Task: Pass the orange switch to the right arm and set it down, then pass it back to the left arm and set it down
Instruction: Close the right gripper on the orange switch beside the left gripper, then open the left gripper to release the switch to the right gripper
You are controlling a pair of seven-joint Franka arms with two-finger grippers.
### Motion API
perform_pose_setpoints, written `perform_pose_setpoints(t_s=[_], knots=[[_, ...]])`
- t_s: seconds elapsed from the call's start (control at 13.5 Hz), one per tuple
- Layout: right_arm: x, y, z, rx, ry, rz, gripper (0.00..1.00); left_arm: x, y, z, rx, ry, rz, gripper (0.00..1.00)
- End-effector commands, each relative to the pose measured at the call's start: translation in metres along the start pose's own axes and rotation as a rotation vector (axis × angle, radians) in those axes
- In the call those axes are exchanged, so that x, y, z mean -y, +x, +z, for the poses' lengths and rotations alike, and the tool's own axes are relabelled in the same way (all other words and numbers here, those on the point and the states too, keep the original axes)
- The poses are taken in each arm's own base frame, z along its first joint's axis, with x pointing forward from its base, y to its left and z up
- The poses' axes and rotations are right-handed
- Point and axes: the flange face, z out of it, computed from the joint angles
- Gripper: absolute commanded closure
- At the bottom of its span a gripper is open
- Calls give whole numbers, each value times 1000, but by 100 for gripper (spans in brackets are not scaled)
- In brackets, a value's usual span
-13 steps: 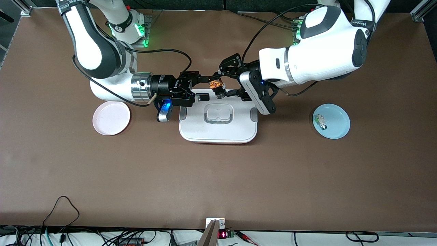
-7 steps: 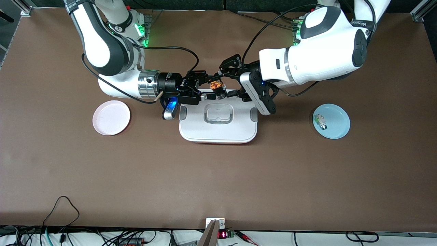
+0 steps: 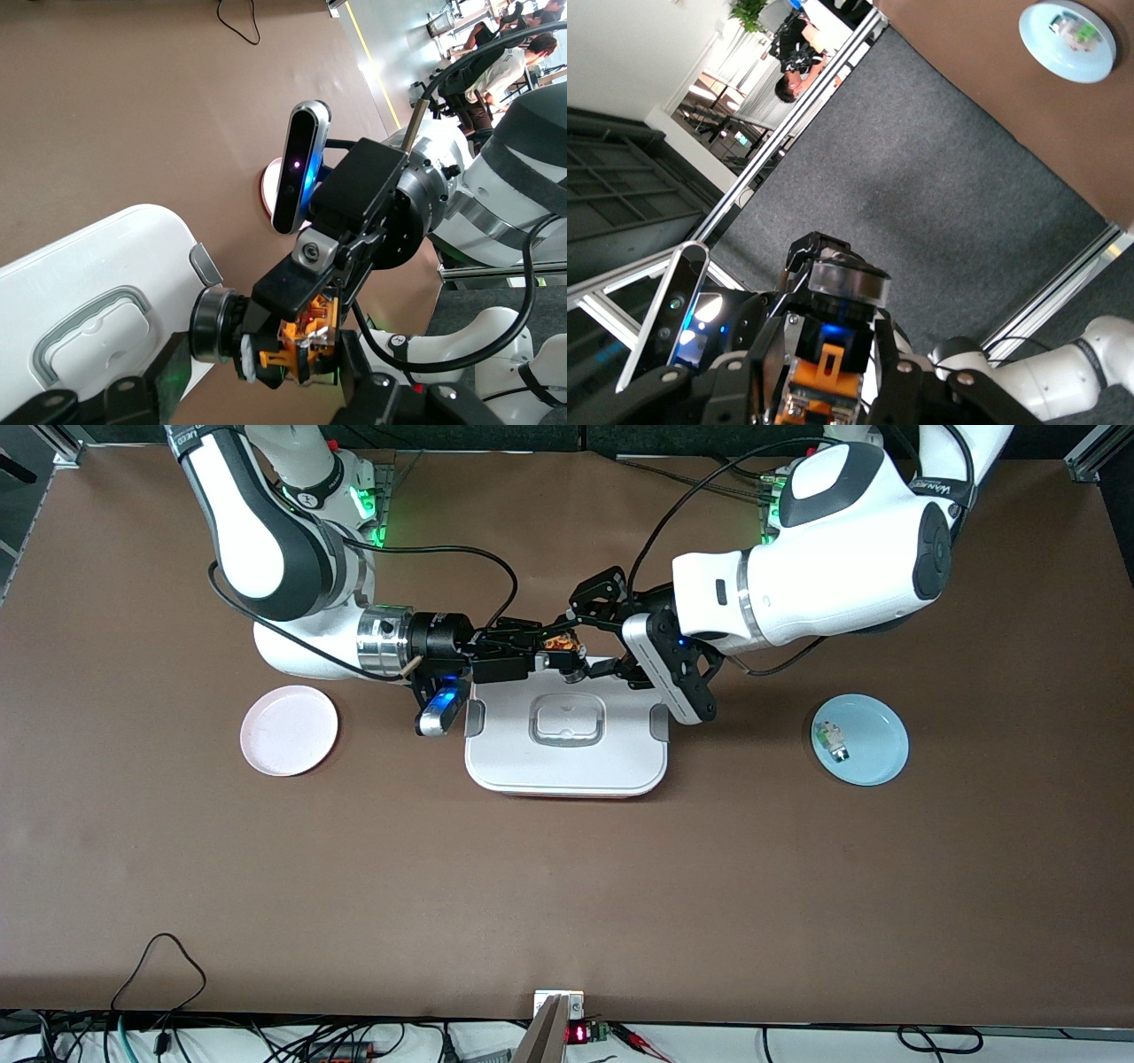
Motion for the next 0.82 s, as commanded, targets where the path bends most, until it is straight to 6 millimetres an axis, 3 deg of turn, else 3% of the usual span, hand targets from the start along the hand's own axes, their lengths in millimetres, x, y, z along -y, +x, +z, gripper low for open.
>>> perform_pose_setpoints(t_s=[0.0,0.37,0.45,0.52,0.59,0.74], knots=[[1,-6,0,5,13,-43,61,-1,0,-1,-10,16,0,100],[1,-6,0,5,13,-78,67,1,-1,1,-5,17,-3,100],[1,-4,-1,3,13,-85,67,1,-1,1,-3,17,-3,96],[2,-5,-1,2,12,-88,68,2,-1,0,-4,20,-4,76],[2,-5,-1,2,12,-88,68,2,-1,0,-3,23,1,1],[4,-5,-2,1,15,-92,68,3,-1,0,-1,24,-2,0]])
